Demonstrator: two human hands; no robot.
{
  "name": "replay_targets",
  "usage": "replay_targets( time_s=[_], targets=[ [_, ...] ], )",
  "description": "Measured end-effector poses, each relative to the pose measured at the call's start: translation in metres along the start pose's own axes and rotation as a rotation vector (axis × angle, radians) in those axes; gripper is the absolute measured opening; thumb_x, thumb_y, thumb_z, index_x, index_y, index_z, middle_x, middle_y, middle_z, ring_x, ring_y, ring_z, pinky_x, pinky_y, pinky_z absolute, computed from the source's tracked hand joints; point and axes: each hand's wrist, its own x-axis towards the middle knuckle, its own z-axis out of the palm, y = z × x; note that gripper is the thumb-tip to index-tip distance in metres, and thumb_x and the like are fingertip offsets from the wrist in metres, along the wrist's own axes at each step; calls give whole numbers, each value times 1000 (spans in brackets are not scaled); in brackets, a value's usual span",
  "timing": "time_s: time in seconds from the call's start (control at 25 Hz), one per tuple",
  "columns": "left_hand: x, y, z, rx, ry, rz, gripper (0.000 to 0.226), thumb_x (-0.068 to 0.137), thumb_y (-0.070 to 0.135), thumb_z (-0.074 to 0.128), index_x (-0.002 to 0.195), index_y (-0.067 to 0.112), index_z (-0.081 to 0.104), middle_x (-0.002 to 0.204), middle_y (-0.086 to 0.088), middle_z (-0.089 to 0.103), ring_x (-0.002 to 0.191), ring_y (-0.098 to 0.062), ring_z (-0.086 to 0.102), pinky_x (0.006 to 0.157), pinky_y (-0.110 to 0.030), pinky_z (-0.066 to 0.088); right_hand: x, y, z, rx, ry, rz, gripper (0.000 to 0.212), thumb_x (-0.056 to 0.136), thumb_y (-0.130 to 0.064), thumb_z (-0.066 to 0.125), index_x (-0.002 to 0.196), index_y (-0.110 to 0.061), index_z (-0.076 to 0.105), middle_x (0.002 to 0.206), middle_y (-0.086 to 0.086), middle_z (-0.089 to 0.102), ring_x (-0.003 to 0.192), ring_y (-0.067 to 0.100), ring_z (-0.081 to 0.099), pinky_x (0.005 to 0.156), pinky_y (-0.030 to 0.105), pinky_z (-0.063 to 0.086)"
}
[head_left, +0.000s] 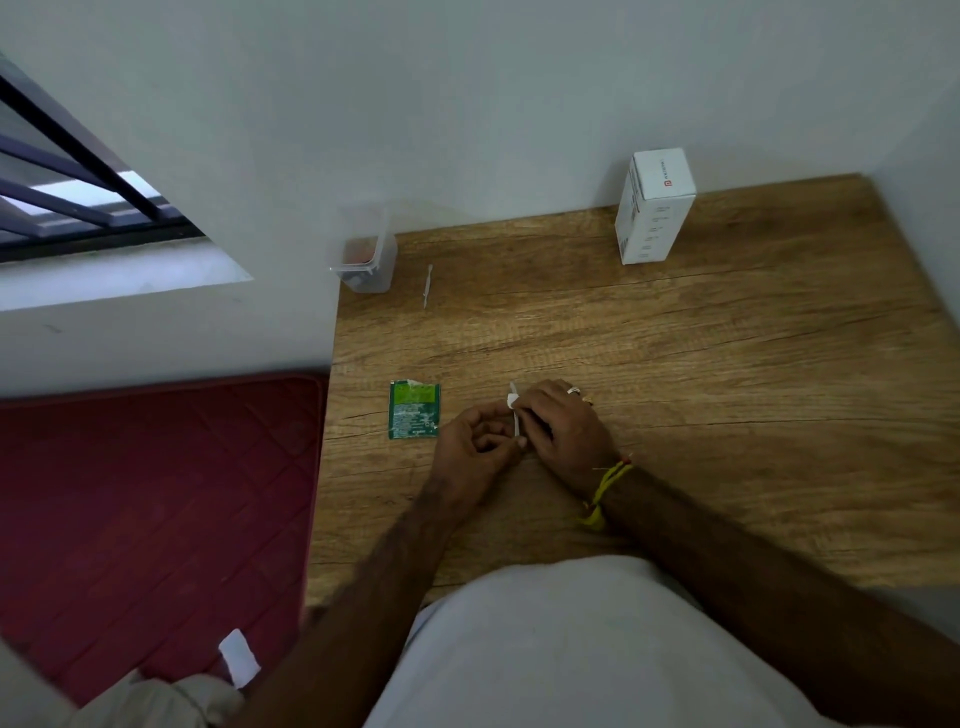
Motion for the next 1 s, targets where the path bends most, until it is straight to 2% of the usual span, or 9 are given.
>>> replay_targets(
  time_s=[0.4,0.56,0.76,1.0],
  targets=[
    [4,4,0,8,-6,2,54,78,-8,77,125,8,56,95,-14,72,80,-20,70,74,-29,60,-2,1,-1,-33,-26,-30,20,97,-18,49,107,-11,66,103,4,64,93,19,58,80,39,50],
    [7,6,-2,23,-31,6,58,77,-8,78,127,13,56,97,-15,73,80,-19,70,74,-27,60,-4,0,-2,-57,-42,-18,22,98,-17,49,108,-10,66,105,5,64,95,22,58,81,42,50],
    [10,-1,-3,51,-29,5,60,77,-6,80,131,6,57,97,-19,71,75,-12,67,75,-27,59,-5,1,-5,-48,-70,-3,18,96,-12,54,108,-10,67,106,5,64,97,21,56,84,40,48],
    [10,-3,-3,43,-23,0,59,77,-6,79,131,6,57,92,-15,71,73,-11,67,72,-24,58,-10,2,-5,-57,-89,-24,19,97,-14,55,111,-13,68,106,4,64,97,22,57,83,41,49]
  ],
)
